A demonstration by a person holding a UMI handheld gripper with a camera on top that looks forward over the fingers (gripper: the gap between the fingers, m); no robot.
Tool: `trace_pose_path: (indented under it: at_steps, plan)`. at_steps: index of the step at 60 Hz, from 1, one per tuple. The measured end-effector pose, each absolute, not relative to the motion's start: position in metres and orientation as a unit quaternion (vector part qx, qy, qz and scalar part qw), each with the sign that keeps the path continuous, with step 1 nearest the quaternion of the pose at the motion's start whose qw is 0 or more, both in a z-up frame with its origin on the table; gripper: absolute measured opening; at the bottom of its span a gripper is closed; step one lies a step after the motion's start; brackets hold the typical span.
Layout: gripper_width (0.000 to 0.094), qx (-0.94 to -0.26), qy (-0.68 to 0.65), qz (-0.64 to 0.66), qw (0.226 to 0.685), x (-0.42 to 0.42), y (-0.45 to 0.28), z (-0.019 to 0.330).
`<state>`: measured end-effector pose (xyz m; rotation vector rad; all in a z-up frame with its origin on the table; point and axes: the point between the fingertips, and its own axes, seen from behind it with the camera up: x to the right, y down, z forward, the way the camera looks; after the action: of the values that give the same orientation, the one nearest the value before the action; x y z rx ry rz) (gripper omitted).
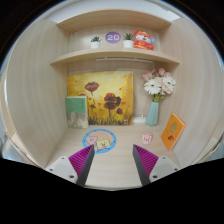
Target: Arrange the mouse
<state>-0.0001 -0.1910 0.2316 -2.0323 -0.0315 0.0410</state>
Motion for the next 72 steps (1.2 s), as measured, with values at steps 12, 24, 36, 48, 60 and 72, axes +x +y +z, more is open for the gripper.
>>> trace_pose_path:
  at_steps: [12,24,36,48,60,72]
  plan:
    - [0.0772,-0.874,-0.014,0.005,0.486,0.031,-0.186,0.143]
    - [0.077,-0.902,0.017,-0.019,0.432,0.105,-0.185,0.064]
    - [0.0756,-0.913,0.04,-0.041,0.404,0.173,-0.132,0.026]
    - [0.0757,-0.919,0.028,-0.031,0.392,0.191,-0.046,0.006]
    - [0.077,-0.923,0.005,-0.019,0.385,0.193,0.031,0.002]
    - [0.0751,-0.926,-0.01,-0.012,0.377,0.193,0.084,0.0]
